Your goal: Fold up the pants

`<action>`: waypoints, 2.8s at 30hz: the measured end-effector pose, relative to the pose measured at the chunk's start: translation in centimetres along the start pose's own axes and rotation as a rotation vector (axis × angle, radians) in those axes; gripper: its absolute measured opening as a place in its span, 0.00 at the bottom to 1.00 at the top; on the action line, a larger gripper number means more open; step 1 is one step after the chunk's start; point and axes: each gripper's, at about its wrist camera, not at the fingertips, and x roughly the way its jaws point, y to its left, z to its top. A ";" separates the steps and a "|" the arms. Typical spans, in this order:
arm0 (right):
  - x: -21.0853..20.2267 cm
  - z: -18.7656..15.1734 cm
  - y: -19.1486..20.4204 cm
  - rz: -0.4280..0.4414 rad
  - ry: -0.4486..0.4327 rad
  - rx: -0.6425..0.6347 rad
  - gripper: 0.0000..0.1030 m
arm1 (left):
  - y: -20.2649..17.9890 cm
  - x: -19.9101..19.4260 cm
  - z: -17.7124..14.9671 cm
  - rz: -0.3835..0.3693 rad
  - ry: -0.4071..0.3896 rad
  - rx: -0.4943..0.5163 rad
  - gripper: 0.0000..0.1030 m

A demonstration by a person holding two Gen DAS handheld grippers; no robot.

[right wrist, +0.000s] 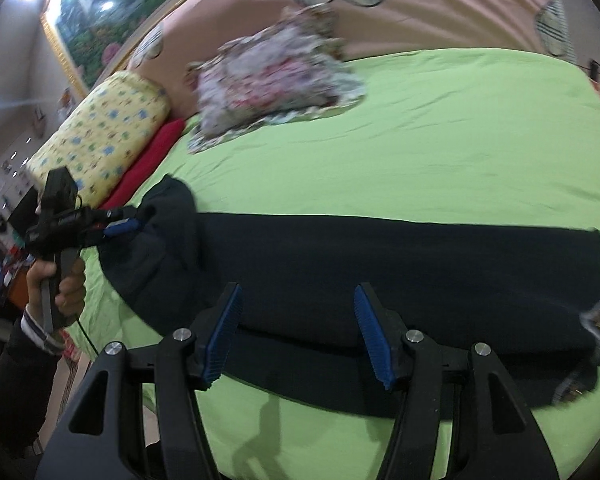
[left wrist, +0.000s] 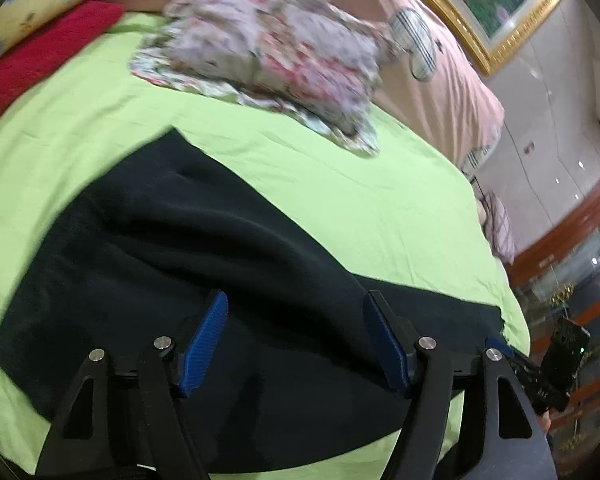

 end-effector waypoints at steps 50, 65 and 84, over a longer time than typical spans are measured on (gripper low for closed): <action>13.3 3.3 10.6 0.240 0.250 -0.177 0.06 | 7.0 3.6 9.9 0.015 0.160 0.192 0.11; 8.4 -0.4 14.7 0.164 0.184 -0.428 0.06 | 7.8 -5.6 2.1 -0.023 -0.057 0.123 0.09; 9.4 -3.7 15.7 0.090 0.185 -0.516 0.13 | 12.1 -7.1 -4.3 0.022 -0.201 -0.087 0.21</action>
